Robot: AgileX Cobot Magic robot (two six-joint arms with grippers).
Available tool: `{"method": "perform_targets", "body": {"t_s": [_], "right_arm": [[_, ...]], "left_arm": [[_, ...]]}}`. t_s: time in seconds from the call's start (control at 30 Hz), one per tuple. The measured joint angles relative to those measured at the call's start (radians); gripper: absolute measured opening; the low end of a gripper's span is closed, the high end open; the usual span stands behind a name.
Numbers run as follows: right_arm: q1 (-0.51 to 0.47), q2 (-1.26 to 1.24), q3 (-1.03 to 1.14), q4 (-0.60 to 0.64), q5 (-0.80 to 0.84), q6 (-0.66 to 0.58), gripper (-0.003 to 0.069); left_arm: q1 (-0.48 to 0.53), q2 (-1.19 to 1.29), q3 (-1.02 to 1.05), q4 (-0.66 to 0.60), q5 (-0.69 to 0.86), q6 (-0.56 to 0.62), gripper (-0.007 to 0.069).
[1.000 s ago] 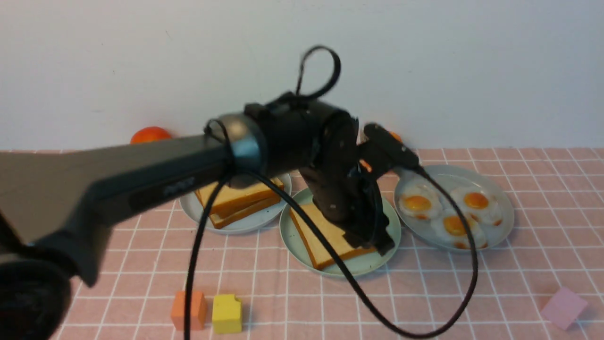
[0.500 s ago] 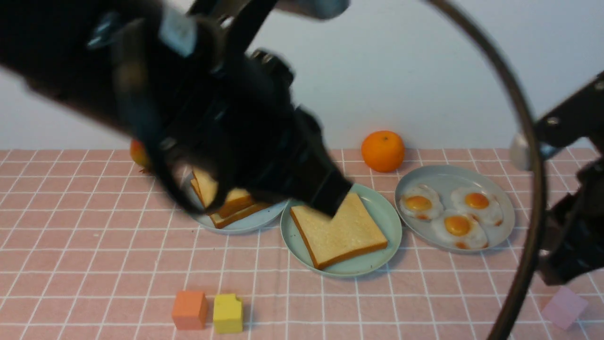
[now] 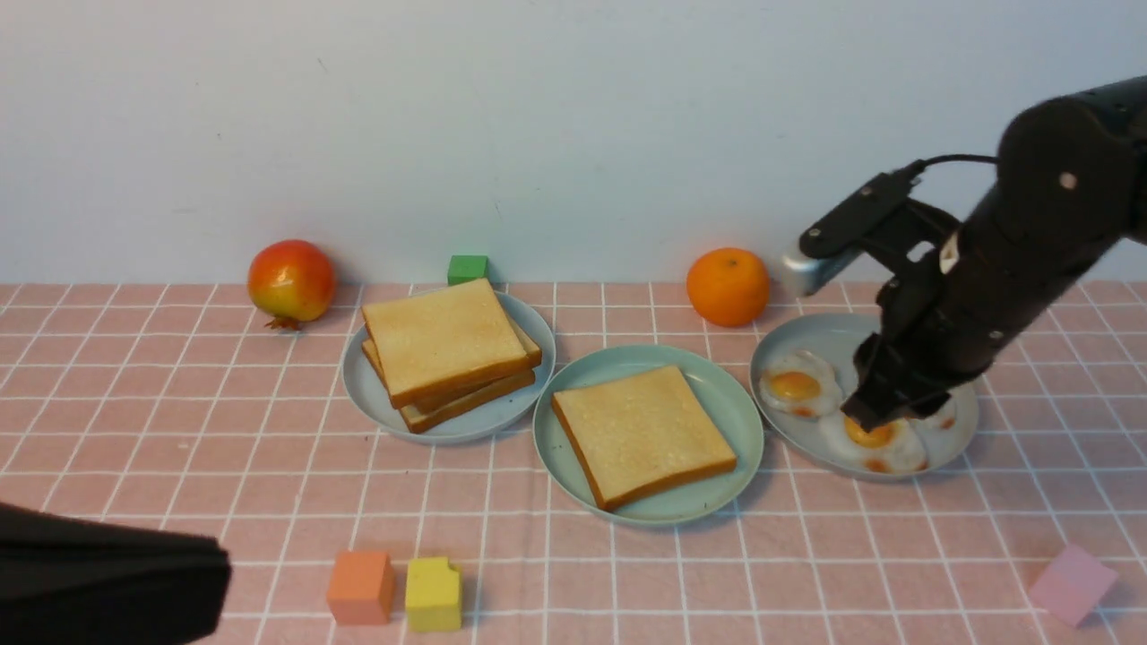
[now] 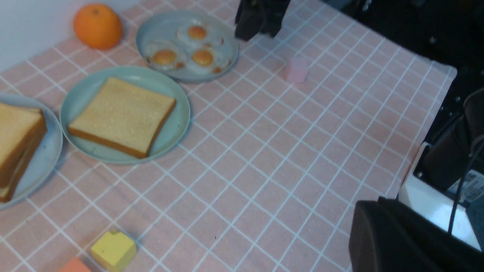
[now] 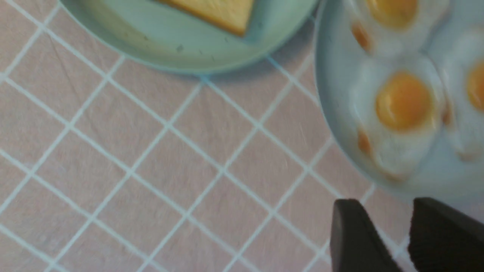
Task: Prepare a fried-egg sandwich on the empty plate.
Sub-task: Use the right arm to grab a fried egg
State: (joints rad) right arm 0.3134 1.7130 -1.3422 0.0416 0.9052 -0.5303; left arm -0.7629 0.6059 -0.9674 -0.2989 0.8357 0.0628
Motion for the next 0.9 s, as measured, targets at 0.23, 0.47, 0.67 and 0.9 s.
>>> {"method": "perform_targets", "body": {"t_s": [0.23, 0.47, 0.67, 0.9], "right_arm": [[-0.005, 0.226, -0.153, -0.025, -0.034, -0.288, 0.0477], [-0.006, 0.32, -0.178, -0.132, -0.092, -0.316, 0.0514], [-0.006, 0.365, -0.178, -0.192, -0.173, -0.329, 0.0514], [-0.006, 0.376, -0.181, -0.206, -0.226, -0.332, 0.0514]], "left_arm": [[0.0, -0.001, 0.003, -0.001, 0.038, 0.0, 0.0012], [0.0, 0.012, 0.003, -0.001, 0.071, 0.0, 0.0012], [0.0, 0.012, 0.003, 0.0, 0.065, 0.0, 0.0012], [0.0, 0.012, 0.003, 0.0, 0.059, 0.0, 0.0012]]}}
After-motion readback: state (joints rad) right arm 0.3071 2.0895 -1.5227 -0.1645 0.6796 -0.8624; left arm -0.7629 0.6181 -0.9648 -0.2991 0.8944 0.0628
